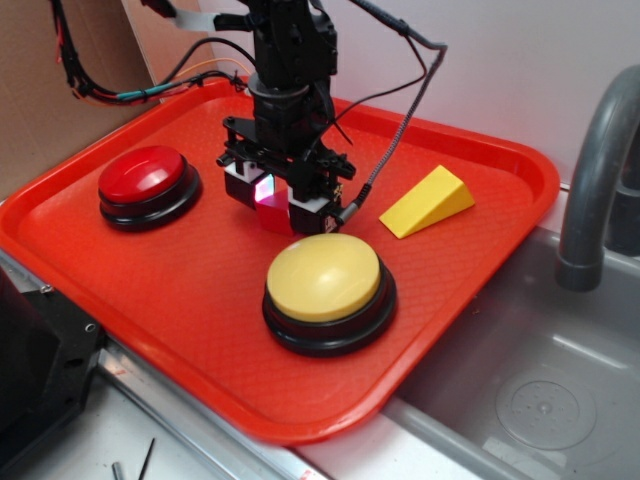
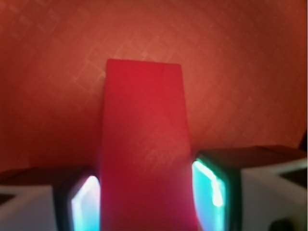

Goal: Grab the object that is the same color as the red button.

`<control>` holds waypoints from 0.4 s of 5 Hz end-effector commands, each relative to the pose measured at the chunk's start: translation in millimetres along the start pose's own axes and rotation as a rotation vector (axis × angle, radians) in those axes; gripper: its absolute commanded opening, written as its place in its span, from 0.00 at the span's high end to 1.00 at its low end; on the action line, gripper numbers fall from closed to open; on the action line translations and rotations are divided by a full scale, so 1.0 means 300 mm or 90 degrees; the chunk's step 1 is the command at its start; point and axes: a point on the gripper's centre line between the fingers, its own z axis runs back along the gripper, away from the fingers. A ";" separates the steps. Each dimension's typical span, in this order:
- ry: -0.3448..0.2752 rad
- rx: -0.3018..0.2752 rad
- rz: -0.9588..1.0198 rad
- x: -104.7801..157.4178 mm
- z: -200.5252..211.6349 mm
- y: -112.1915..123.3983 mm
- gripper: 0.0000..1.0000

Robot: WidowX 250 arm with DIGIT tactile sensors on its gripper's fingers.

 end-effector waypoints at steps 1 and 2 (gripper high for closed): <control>-0.075 -0.028 0.106 -0.019 0.287 0.114 1.00; -0.080 -0.031 0.133 -0.024 0.374 0.149 1.00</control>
